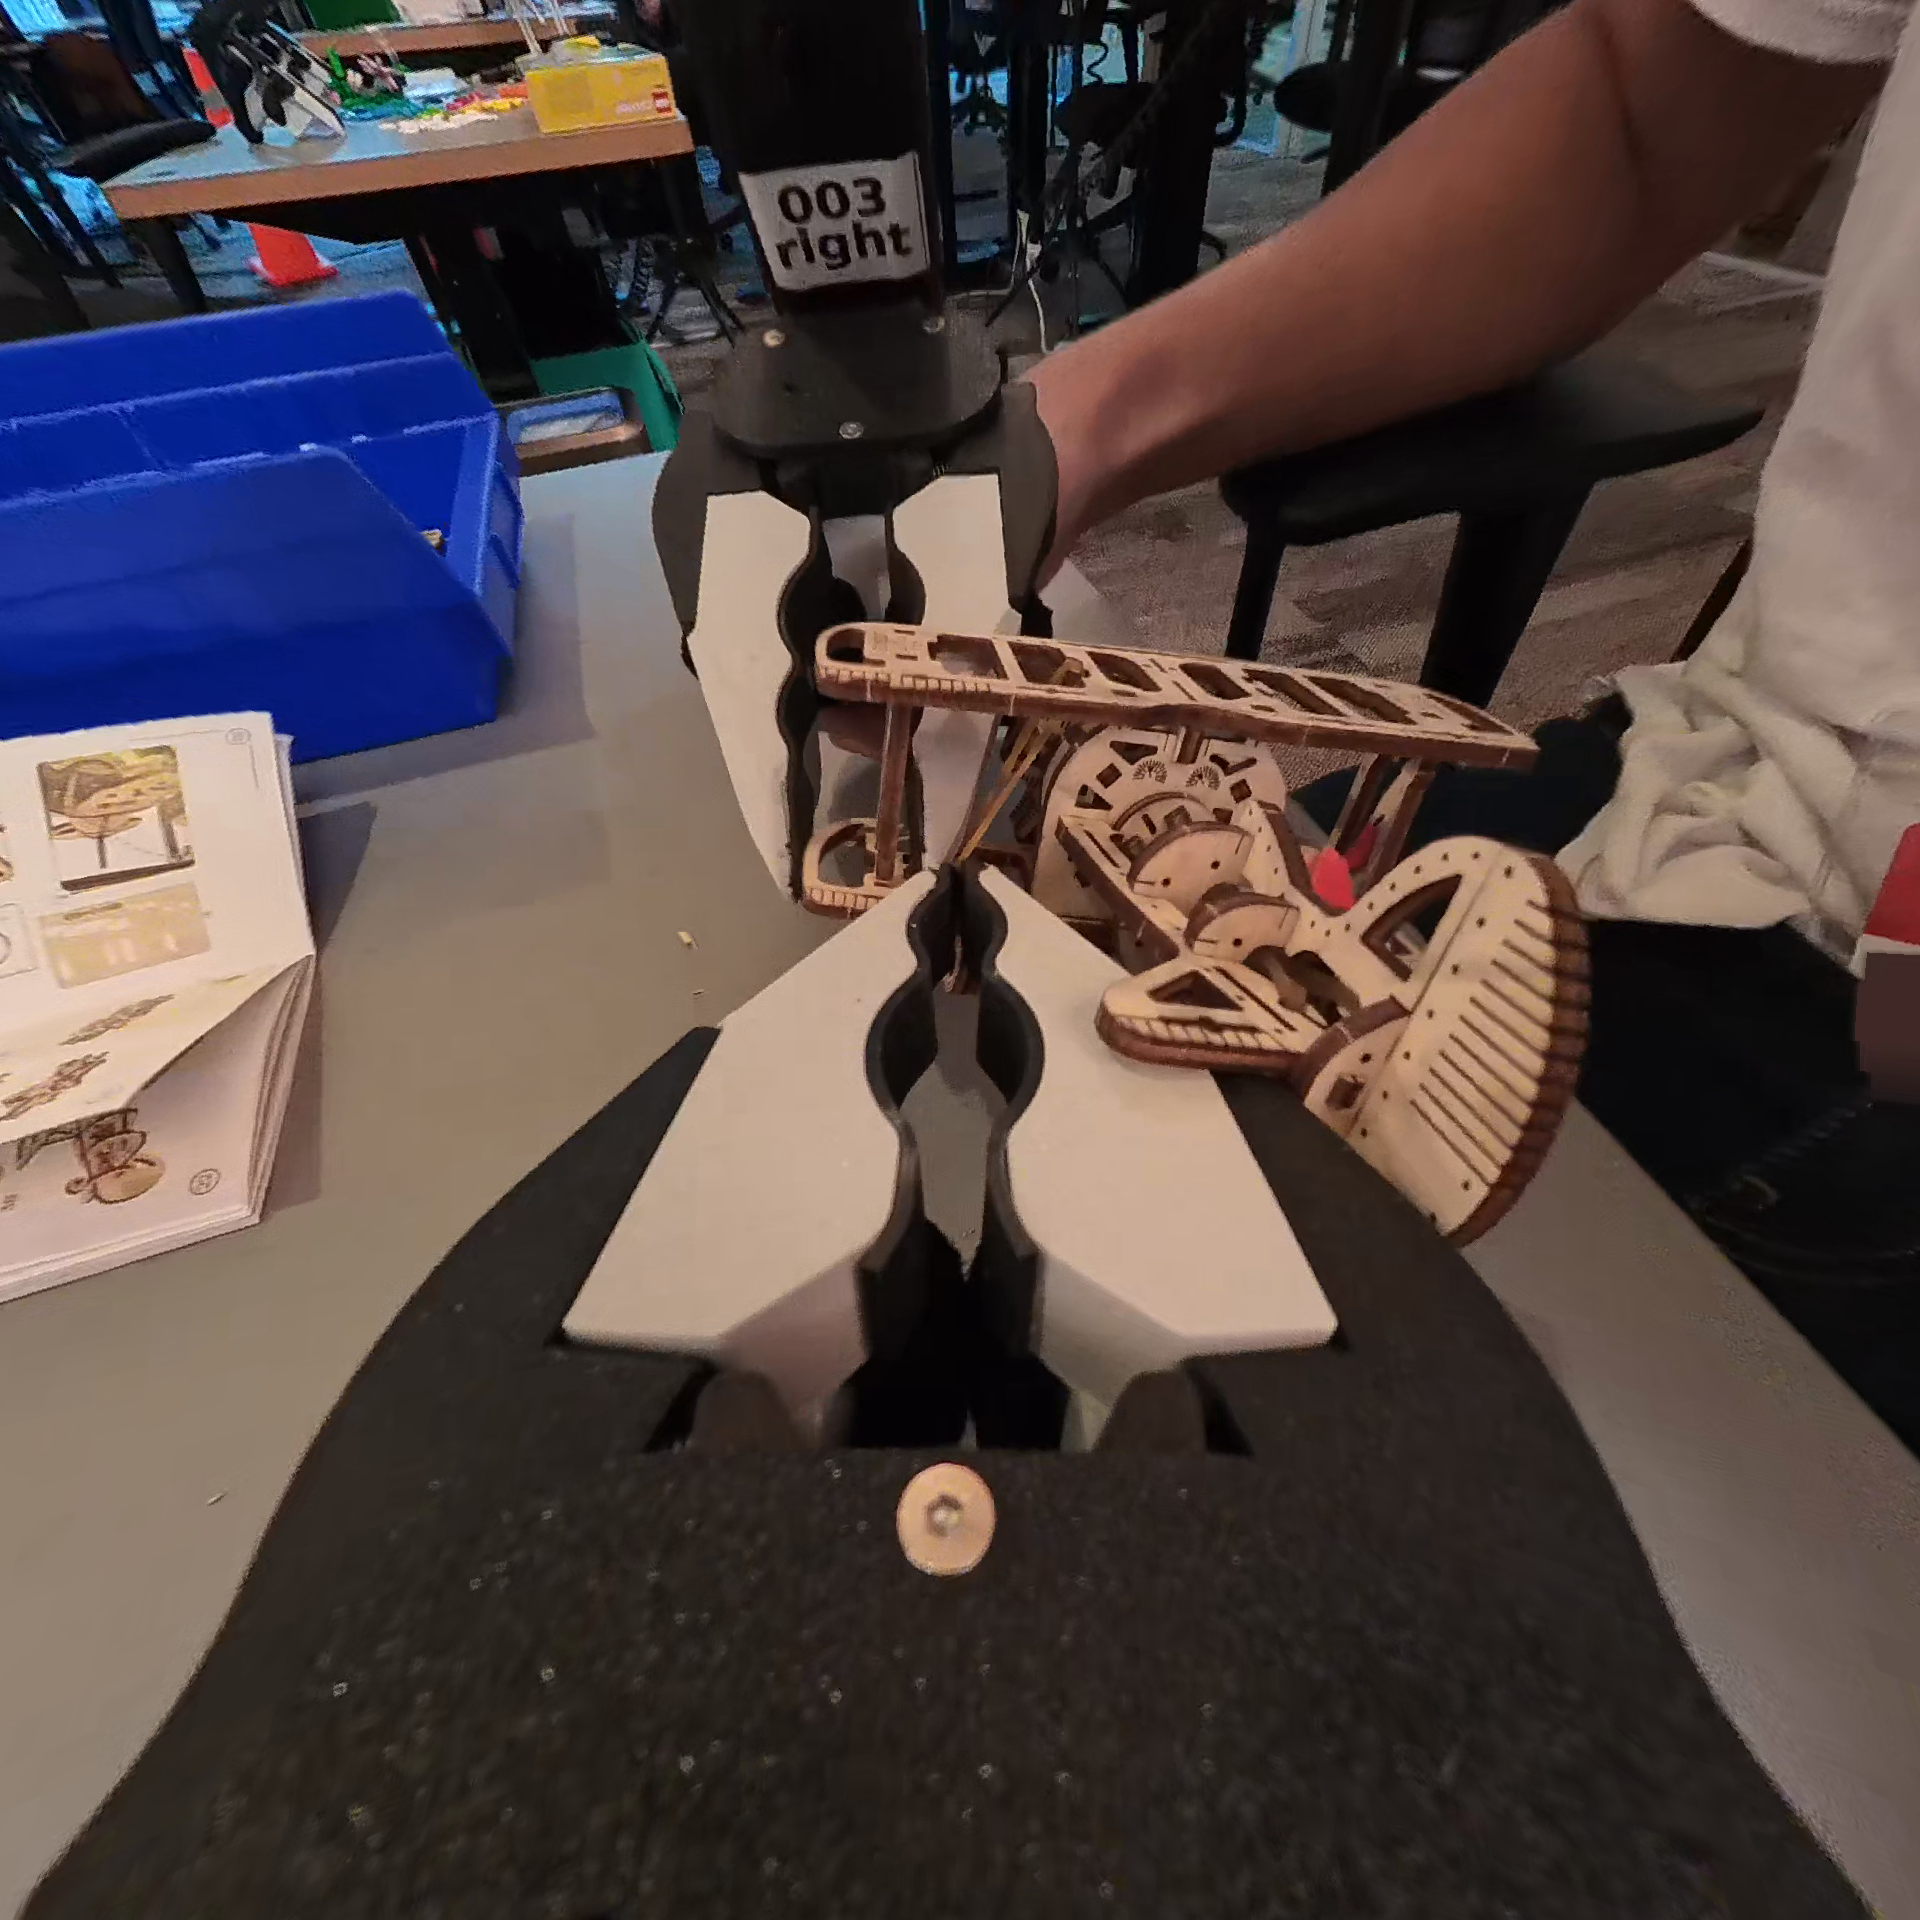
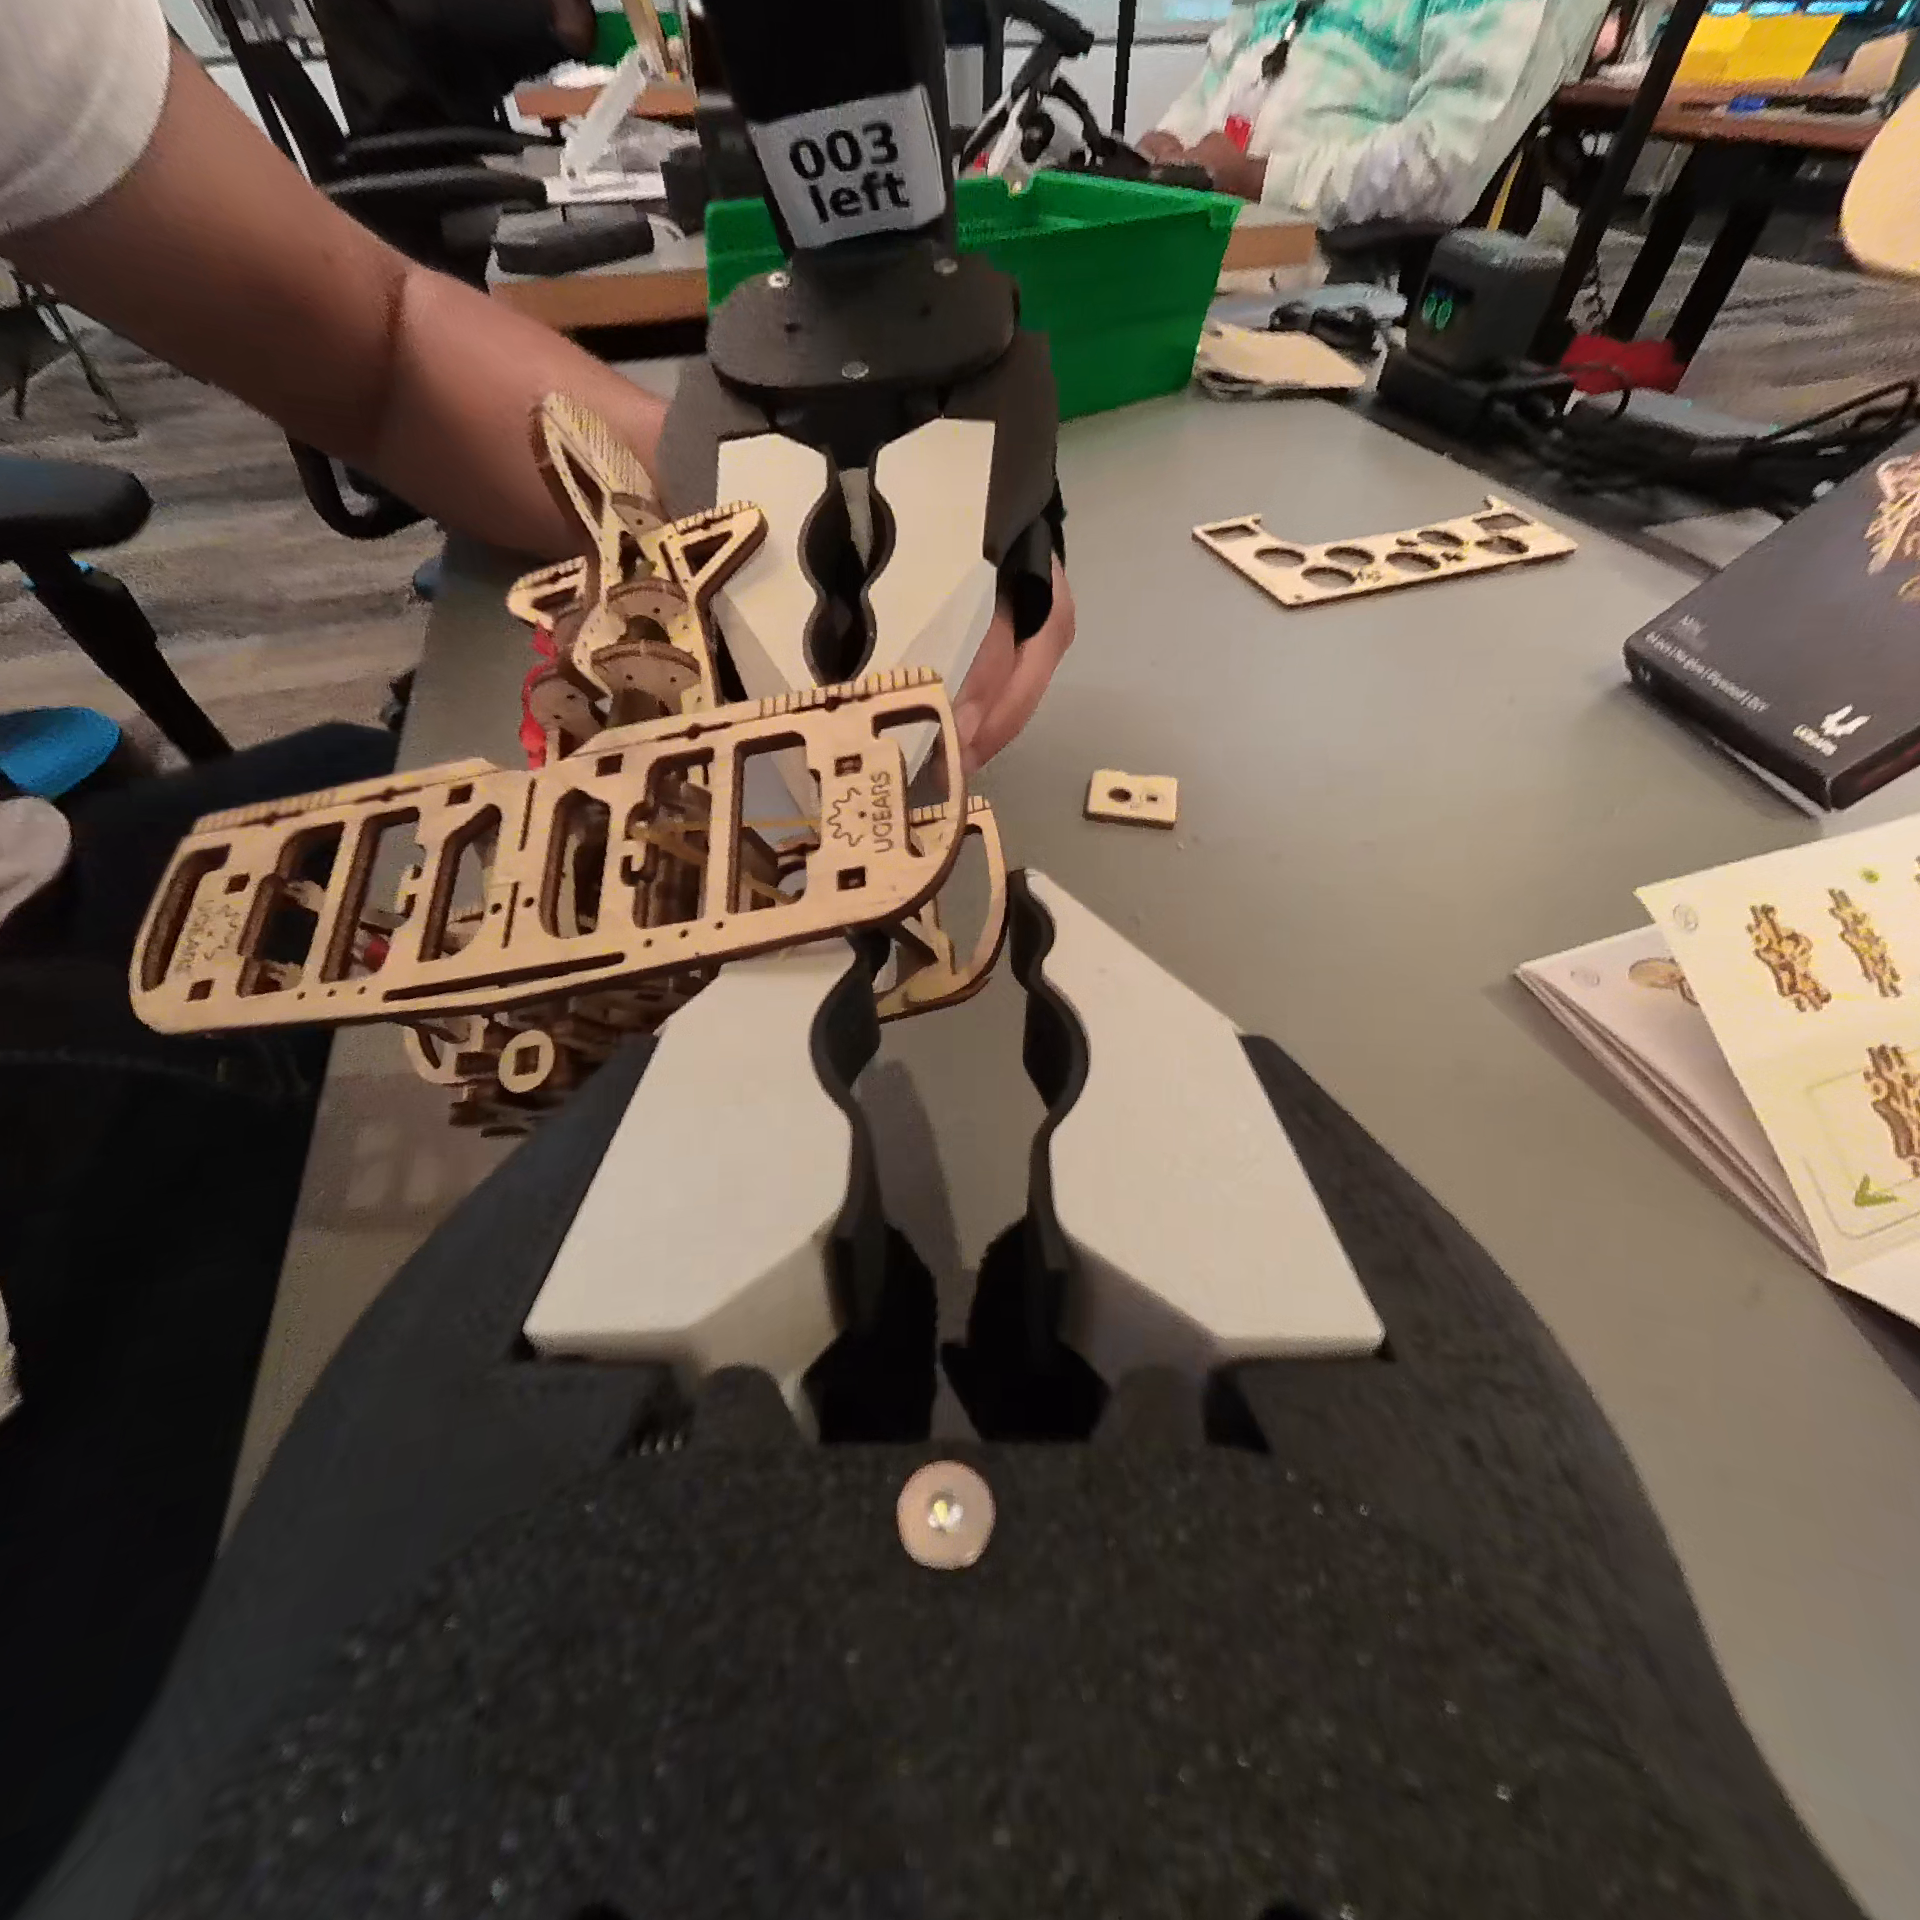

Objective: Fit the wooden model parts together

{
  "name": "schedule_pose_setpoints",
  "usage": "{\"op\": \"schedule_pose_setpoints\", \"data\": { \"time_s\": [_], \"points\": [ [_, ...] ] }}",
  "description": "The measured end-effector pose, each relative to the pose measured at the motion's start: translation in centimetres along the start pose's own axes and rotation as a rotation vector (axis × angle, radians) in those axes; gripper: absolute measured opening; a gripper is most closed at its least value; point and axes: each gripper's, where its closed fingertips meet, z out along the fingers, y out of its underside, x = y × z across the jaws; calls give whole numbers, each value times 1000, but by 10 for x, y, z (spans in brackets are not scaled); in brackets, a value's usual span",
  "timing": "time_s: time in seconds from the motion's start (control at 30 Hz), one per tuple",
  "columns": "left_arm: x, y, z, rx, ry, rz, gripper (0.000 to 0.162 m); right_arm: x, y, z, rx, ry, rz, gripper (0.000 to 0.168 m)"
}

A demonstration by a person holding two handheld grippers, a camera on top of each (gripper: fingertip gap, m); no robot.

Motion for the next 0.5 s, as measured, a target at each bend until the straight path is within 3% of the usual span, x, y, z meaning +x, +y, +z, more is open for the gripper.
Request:
{"op": "schedule_pose_setpoints", "data": {
  "time_s": [0.5],
  "points": [
    [3,17,12,-69,36,62,0,-2,23,0,-139,-105,-16,22]
  ]
}}
